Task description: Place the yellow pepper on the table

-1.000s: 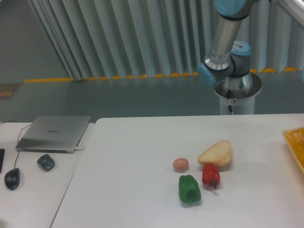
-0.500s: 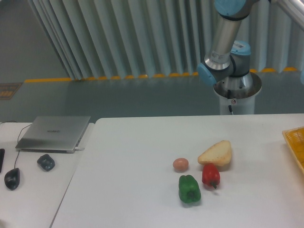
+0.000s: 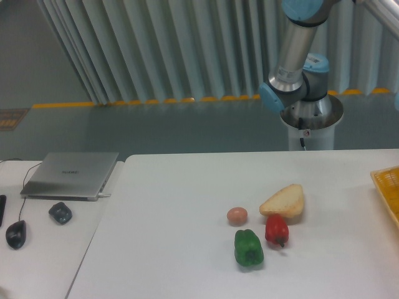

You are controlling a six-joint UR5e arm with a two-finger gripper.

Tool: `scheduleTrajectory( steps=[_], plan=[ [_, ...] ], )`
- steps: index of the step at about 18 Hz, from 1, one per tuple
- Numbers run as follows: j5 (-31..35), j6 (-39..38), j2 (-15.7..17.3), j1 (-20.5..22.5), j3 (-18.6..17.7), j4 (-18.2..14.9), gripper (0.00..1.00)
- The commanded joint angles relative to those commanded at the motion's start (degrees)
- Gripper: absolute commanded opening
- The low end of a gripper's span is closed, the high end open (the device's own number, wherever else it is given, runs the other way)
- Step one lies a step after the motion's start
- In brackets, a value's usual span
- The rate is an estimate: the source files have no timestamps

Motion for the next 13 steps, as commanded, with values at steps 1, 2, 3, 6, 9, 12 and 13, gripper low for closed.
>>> scheduleTrajectory(
  steps=[1,2,3,6,9,12,13],
  plan=[
    [0.0,0.0,-0.1,0.0,0.2,-0.1,0.66],
    [0.1,-0.1,-0.1,0.0,0.4,-0.3,0.58],
    [0.2,-0.2,-0.1,-0.1,0.6,-0.3,0.53],
    [0.4,-1.1,-0.1,-0.6,1.1,-1.1,0.3],
    [0.3,-1.2,0.0,-0.6,2.5,-3.3,0.3],
    [-0.2,-1.0,0.3,-0.4,6.0,-7.9,0.3],
    [-0.2,-0.8,0.4,-0.8,8.2,-11.3,0.3]
  ],
)
